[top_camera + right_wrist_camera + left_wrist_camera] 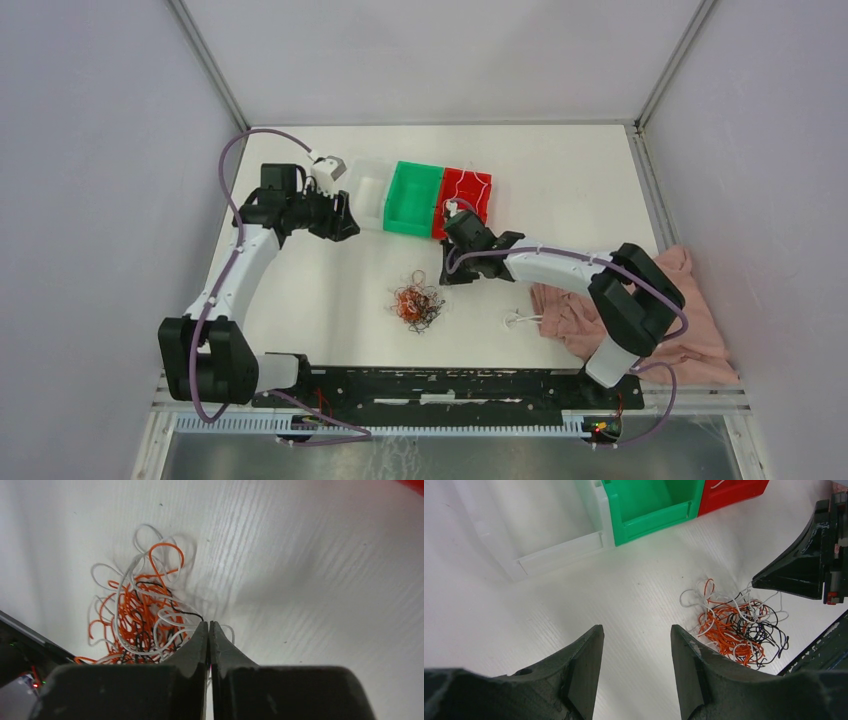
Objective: Untangle the cables
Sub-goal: Untie the cable.
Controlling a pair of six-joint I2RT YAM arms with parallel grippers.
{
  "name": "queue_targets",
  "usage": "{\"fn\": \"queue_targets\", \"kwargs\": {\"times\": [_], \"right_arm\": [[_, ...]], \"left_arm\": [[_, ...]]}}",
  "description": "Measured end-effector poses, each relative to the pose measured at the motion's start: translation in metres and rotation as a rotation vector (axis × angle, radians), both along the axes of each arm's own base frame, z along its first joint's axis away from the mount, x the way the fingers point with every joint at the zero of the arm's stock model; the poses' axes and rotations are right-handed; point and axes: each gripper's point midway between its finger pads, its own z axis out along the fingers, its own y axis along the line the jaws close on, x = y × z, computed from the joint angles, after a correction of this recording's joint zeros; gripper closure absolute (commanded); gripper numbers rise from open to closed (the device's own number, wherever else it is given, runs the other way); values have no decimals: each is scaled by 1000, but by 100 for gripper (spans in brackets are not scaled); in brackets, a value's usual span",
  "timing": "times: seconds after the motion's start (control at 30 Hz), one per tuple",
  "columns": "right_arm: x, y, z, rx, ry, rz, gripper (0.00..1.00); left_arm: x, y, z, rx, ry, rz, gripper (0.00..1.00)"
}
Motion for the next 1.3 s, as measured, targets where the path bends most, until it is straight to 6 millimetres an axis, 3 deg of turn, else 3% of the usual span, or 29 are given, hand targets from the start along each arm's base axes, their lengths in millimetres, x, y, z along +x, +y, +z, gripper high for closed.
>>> {"fn": "queue_targets", "kwargs": {"times": [0.2,0.27,0.3,0.37,0.53,0.87,1.1,1.3], "right_arm": [[13,14,34,64,-58,0,100],[18,22,65,122,-104,8,100],[19,23,68,128,-109,9,100],[20,29,95,185,-145,22,100],[16,46,151,336,-206,65,100],[-4,89,217,553,-209,167,100],[-10,122,265,676,-237,233,100],[-20,131,272,702,-221,263,100]], "left_arm": [[-1,0,4,-2,-12,-1,41],[-3,-2,6,-11,-15,-11,41],[-5,-3,8,-17,-17,-19,41],[-11,-7,12,-32,-21,-46,41],[-30,-21,31,-91,-58,-153,41],[-85,-55,82,-193,-239,-420,43],[-110,-74,84,-185,-330,-513,68],[-101,-72,88,-156,-432,-458,87]]}}
